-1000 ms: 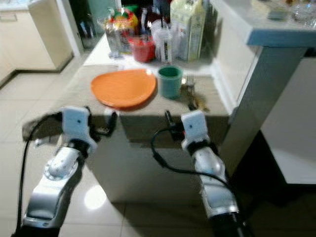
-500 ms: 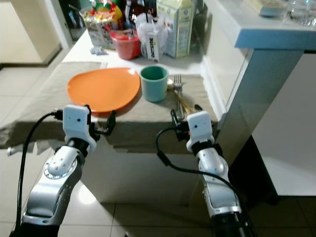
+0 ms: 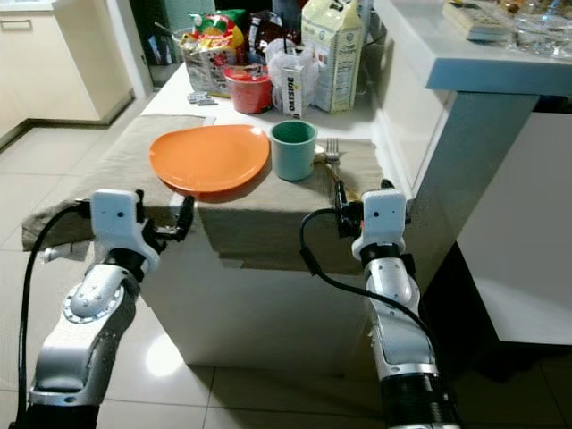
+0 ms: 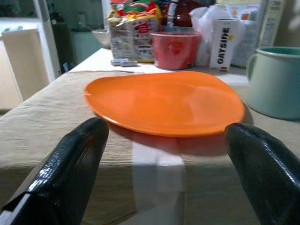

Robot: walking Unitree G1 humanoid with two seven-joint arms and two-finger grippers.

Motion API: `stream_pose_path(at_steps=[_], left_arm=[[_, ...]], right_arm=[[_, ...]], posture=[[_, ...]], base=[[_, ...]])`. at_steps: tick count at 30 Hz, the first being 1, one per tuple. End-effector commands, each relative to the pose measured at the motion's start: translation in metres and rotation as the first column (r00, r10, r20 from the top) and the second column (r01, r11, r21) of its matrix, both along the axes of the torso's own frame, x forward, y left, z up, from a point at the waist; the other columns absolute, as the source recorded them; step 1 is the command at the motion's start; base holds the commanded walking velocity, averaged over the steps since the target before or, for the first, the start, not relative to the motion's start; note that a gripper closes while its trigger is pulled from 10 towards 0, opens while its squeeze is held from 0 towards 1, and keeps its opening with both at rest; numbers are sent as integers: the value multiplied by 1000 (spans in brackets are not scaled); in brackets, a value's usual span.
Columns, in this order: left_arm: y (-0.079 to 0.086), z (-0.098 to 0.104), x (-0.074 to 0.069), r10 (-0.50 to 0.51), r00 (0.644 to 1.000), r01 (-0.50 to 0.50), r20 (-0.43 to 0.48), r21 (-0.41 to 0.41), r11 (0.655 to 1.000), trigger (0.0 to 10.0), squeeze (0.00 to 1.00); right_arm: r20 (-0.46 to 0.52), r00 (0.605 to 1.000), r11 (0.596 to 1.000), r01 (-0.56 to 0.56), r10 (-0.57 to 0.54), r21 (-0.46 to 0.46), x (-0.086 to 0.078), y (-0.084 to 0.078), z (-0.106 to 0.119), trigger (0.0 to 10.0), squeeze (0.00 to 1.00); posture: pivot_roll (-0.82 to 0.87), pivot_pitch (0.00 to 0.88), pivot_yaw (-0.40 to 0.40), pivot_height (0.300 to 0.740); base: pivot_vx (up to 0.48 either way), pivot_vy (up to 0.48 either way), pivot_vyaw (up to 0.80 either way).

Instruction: Setting the table

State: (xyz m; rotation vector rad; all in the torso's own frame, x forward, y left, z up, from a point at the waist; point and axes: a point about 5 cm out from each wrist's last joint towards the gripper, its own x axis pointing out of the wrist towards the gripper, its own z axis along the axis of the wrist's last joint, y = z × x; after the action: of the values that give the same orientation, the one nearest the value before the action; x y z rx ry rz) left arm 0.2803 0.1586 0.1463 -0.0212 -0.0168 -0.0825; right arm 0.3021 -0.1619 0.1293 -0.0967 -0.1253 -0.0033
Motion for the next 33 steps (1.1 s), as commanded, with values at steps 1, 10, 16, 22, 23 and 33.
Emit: stream_pose_path(at_steps=[1,10,16,22,23,33], left_arm=[[9,9,5,20,1000,-20,17,-5,1000,10000,0],[15,6,5,19,1000,-19,-7,-16,1000,10000,0],[12,9,7,17,1000,-17,13,-18,1000,10000,0],[1,11,7,-47,998,44,35,67,997,10000,0],[-1,11,7,-59,998,56,38,95,994,10000,0],[-11,11,6,-99,994,95,50,81,992,10000,0]], right_arm=[[19,1000,999,18,-19,29,4,-3,10,10000,0],[5,1000,1000,24,-24,6,4,-3,4,10000,0],[-2,1000,1000,17,-17,3,5,-2,3,10000,0],[-4,1000,1000,13,-13,-3,3,0,0,10000,0],[-3,1000,1000,12,-12,-3,3,0,0,10000,0],[1,1000,1000,2,-2,-12,1,3,0,10000,0]], posture=[[-144,0,50,740],[-143,0,56,740],[-144,0,50,740],[-145,0,54,740],[-144,0,55,740],[-151,0,59,740]], base=[[0,0,0],[0,0,0],[232,326,0],[381,191,0],[386,-277,0],[103,-100,0]])
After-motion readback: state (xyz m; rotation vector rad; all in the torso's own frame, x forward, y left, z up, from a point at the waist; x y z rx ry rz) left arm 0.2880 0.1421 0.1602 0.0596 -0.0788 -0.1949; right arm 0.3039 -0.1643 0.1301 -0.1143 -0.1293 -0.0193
